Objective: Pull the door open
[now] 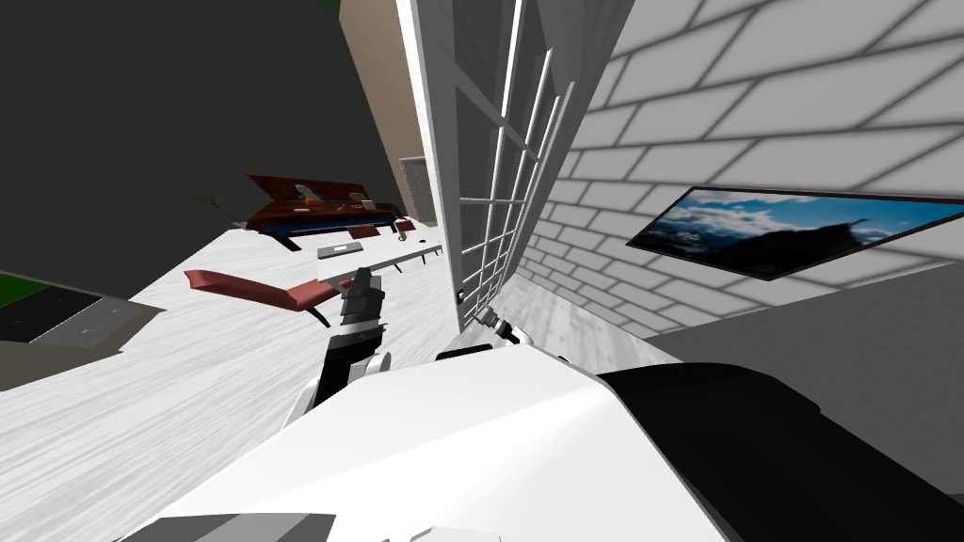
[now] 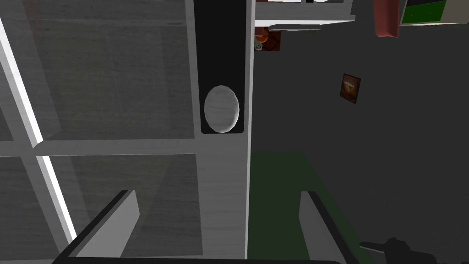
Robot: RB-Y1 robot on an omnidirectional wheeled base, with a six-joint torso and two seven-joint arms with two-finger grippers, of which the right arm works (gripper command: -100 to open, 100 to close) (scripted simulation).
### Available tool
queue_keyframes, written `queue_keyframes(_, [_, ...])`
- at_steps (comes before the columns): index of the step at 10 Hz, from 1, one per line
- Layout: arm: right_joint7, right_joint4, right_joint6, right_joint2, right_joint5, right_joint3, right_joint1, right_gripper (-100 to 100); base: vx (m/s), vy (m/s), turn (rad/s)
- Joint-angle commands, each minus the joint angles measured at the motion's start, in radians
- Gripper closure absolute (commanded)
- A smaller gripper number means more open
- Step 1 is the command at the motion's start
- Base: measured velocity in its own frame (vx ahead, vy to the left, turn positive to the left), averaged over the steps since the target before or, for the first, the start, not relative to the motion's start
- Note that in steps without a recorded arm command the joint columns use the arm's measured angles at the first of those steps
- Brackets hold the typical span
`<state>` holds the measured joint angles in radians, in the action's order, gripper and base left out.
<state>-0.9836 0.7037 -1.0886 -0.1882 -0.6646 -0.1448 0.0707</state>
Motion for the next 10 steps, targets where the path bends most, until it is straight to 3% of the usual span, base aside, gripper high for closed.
queue_keyframes(1, [-0.008,-0.001,-0.031,-0.023,-0.003,-0.006,-0.003,-100,-0.053,-0.044,0.134])
queue_keyframes(4, [-0.012,-0.014,-0.077,-0.059,-0.002,-0.016,-0.006,-100,0.034,0.096,0.121])
queue_keyframes(7, [-0.009,-0.028,-0.108,-0.080,0.001,-0.022,-0.009,-100,0.130,0.192,0.014])
queue_keyframes(10, [-0.005,-0.039,-0.126,-0.092,0.005,-0.026,-0.011,-100,0.147,0.117,-0.046])
